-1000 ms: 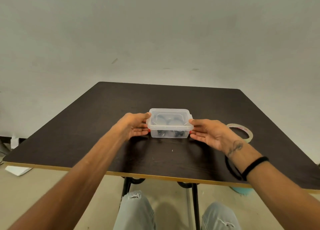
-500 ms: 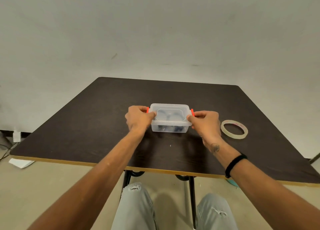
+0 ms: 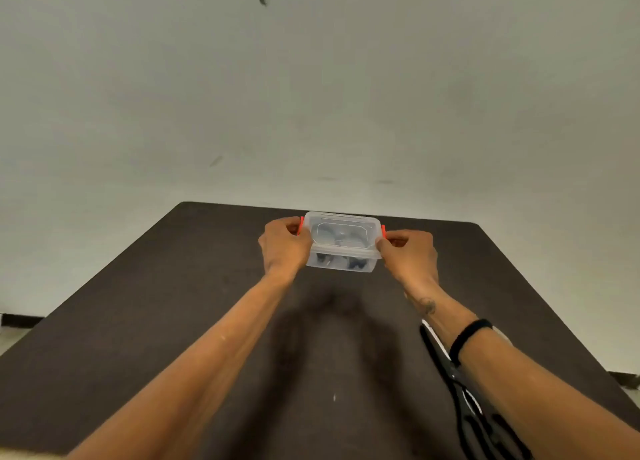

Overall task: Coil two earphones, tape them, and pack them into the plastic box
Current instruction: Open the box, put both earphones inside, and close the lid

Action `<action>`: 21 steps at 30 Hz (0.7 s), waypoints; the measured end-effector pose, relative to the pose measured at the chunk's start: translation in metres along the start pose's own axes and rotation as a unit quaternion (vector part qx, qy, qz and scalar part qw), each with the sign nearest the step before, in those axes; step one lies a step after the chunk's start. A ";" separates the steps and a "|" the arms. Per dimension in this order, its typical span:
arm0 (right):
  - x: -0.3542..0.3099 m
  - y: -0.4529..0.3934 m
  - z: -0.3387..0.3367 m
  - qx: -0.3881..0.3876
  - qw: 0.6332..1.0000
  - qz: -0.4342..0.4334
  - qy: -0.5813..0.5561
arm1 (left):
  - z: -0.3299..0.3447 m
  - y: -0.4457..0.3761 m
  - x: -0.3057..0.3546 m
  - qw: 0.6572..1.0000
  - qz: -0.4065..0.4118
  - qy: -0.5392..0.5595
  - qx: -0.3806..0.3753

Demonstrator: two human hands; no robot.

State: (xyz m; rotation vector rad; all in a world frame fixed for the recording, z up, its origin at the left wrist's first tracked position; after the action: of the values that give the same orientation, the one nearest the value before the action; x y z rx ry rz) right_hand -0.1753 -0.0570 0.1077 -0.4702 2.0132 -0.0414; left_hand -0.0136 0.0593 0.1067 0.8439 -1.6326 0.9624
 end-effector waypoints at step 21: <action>0.030 -0.162 0.091 -0.115 0.990 0.087 0.011 | 0.065 -0.133 -0.061 0.984 0.066 -0.124 -0.107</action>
State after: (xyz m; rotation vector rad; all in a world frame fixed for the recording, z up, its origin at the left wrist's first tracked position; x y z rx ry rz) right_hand -0.0587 -0.2013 0.0759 -0.4389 2.0838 0.2966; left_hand 0.0917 -0.0530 0.0619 0.7369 -1.9869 0.7763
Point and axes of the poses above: each hand's wrist, its own y-axis away from the middle knuckle, its own z-axis out of the palm, x = y × z, the point moved 1 cm from there along -y, towards the middle knuckle, and after that the axes turned 6 degrees about y, right-handed, at the moved point
